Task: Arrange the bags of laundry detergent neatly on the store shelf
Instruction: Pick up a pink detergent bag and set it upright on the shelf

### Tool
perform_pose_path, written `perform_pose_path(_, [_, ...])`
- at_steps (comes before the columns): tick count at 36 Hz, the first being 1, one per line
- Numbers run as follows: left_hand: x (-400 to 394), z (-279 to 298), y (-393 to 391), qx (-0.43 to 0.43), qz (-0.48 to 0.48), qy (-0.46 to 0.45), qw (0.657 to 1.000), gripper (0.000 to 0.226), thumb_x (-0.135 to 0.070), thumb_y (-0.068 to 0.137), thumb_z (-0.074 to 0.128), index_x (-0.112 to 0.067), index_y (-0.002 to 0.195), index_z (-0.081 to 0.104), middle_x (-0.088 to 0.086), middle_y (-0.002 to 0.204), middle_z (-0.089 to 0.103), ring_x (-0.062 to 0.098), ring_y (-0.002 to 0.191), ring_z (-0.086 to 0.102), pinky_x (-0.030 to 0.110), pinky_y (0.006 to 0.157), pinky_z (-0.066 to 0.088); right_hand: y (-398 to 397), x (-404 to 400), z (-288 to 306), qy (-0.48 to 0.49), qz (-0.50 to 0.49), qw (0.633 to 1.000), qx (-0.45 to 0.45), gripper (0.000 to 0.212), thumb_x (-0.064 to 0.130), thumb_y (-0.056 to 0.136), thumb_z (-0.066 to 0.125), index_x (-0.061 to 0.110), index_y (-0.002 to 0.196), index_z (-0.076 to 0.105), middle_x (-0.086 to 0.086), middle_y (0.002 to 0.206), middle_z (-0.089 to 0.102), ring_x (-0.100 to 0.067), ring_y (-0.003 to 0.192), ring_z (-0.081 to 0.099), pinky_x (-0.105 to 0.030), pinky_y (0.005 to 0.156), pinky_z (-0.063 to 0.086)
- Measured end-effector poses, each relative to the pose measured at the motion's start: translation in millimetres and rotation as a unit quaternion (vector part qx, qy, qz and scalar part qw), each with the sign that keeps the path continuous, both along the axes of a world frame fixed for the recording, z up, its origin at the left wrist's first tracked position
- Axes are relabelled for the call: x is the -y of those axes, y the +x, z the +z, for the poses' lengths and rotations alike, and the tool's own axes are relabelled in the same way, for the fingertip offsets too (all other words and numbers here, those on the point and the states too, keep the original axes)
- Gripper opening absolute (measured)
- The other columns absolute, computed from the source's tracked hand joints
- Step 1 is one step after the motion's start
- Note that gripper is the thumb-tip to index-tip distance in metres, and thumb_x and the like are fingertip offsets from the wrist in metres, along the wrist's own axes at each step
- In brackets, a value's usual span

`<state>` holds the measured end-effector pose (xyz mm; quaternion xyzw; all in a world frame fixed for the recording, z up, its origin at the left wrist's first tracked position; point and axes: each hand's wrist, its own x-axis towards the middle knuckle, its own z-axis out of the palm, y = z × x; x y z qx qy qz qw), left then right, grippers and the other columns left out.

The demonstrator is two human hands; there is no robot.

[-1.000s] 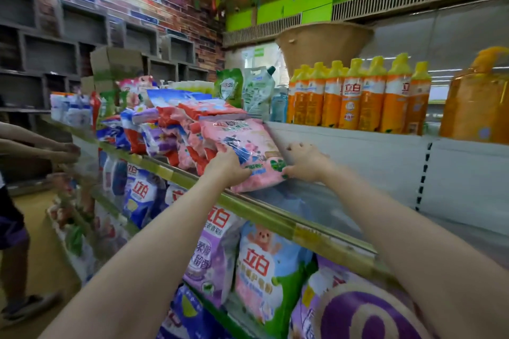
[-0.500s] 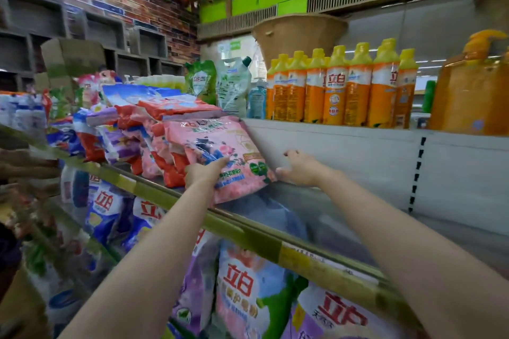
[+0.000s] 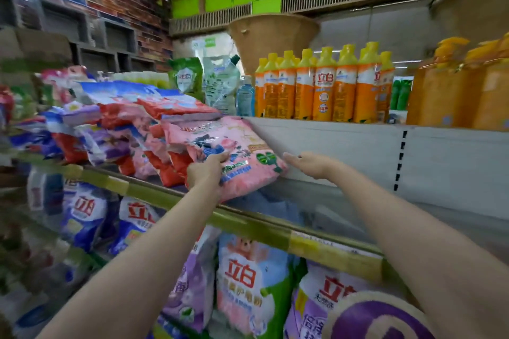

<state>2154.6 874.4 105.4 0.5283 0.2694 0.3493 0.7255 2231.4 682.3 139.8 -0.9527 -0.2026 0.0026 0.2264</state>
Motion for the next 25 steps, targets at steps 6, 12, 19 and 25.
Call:
perform_pose_path(6, [8,19,-23,0.054,-0.087,-0.053,0.993,0.023,-0.007,0.067,0.079,-0.005,0.072,0.056,0.012,0.077,0.067,0.029,0.077,0.069,0.047,0.076,0.058,-4,-1,-5,0.185,-0.015,0.977,-0.107,0.071,0.063,0.093,0.029,0.009,0.135,0.044,-0.018,0.125,0.055,-0.029,0.105,0.058,-0.039,0.093,0.045])
perform_pose_path(12, [7,18,-41,0.038,-0.155,-0.046,0.986,0.030,-0.008,0.067,0.078,-0.001,0.091,0.061,0.014,0.082,0.070,0.028,0.067,0.068,0.047,0.075,0.059,-10,0,-2,0.326,-0.036,0.933,-0.148,0.068,0.068,0.080,0.052,0.014,0.121,0.059,-0.015,0.108,0.065,-0.023,0.073,0.065,-0.027,0.057,0.052])
perform_pose_path(19, [18,11,-52,0.018,-0.233,-0.012,0.972,0.042,-0.011,0.070,0.077,-0.001,0.106,0.059,0.018,0.094,0.072,0.030,0.072,0.070,0.044,0.071,0.059,-13,30,-17,0.384,-0.051,0.897,-0.211,0.060,0.061,0.060,0.075,0.015,0.098,0.067,-0.004,0.088,0.073,-0.013,0.053,0.067,-0.025,0.050,0.055])
perform_pose_path(25, [35,13,-39,-0.007,-0.294,0.031,0.955,0.057,-0.015,0.066,0.079,-0.001,0.116,0.057,0.016,0.087,0.073,0.026,0.063,0.070,0.038,0.064,0.060,-31,66,-17,0.370,-0.052,0.889,-0.266,0.046,0.061,0.065,0.068,0.017,0.077,0.062,0.002,0.066,0.072,-0.011,0.049,0.064,-0.022,0.050,0.049])
